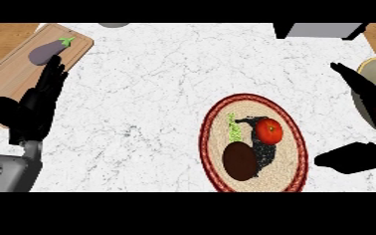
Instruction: Pick the tomato from the placemat and place it in the bowl
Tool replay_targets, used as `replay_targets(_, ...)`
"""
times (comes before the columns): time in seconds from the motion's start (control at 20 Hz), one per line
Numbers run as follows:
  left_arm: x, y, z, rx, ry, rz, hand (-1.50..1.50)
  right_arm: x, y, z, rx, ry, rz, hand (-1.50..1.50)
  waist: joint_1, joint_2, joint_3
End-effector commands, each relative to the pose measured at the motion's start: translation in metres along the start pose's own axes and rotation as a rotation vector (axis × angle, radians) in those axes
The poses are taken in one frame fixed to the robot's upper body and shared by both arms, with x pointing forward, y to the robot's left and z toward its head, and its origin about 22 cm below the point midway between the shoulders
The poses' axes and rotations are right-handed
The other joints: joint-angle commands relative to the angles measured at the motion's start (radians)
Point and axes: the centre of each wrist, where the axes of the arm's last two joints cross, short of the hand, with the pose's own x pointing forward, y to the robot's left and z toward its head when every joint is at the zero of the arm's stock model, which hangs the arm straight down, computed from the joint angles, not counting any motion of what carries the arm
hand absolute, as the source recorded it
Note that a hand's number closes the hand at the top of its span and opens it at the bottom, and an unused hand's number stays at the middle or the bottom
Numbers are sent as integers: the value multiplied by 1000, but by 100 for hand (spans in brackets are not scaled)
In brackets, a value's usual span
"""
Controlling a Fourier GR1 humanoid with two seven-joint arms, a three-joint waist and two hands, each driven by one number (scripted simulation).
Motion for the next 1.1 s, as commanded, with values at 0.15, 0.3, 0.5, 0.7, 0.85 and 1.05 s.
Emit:
replay_targets(0.15,9,-9,-2,10,2,-6,0,16,4,-44,240,57,70,-150,-10,-3,2)
replay_targets(0.3,-1,-3,-1,11,-8,6,0,18,23,-66,322,55,100,-150,-8,-1,2)
replay_targets(0.5,2,-7,4,13,7,-2,0,27,33,-69,429,122,168,-150,-10,-4,1)
replay_targets(0.7,-17,-5,17,-18,22,3,0,21,49,-75,495,141,219,-150,-14,-5,1)
replay_targets(0.85,8,-10,9,17,12,2,0,35,58,-72,454,133,265,-150,-17,-6,2)
replay_targets(1.05,-2,-3,9,11,5,-3,0,9,57,-69,321,89,311,-150,-23,-5,2)
